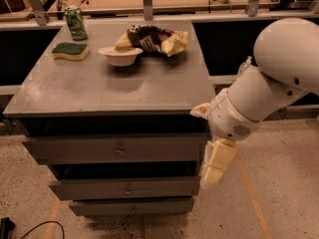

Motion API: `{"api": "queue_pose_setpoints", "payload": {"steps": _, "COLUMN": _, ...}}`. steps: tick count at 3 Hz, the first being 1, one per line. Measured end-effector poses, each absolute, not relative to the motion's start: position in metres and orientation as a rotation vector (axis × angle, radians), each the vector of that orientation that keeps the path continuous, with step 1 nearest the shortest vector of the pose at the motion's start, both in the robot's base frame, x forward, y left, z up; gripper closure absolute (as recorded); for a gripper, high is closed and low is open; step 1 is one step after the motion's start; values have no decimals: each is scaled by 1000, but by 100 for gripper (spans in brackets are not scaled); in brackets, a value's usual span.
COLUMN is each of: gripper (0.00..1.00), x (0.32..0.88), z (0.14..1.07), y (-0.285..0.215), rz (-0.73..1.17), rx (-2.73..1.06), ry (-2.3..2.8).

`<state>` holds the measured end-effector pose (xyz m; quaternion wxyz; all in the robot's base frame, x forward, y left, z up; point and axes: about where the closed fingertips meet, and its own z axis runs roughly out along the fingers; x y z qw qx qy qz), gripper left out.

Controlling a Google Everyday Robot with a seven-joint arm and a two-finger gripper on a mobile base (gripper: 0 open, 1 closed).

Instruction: Open top drawer

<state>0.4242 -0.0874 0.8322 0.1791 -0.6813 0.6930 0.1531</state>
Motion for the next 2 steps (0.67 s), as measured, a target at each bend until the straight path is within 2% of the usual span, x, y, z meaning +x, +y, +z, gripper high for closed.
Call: {"api": "queue_pose_setpoints", "payload": {"steps": 2, "gripper": 0, "x": 423, "z": 819, "y": -75, "rz": 464, "rx": -1938, "ry": 1943}}
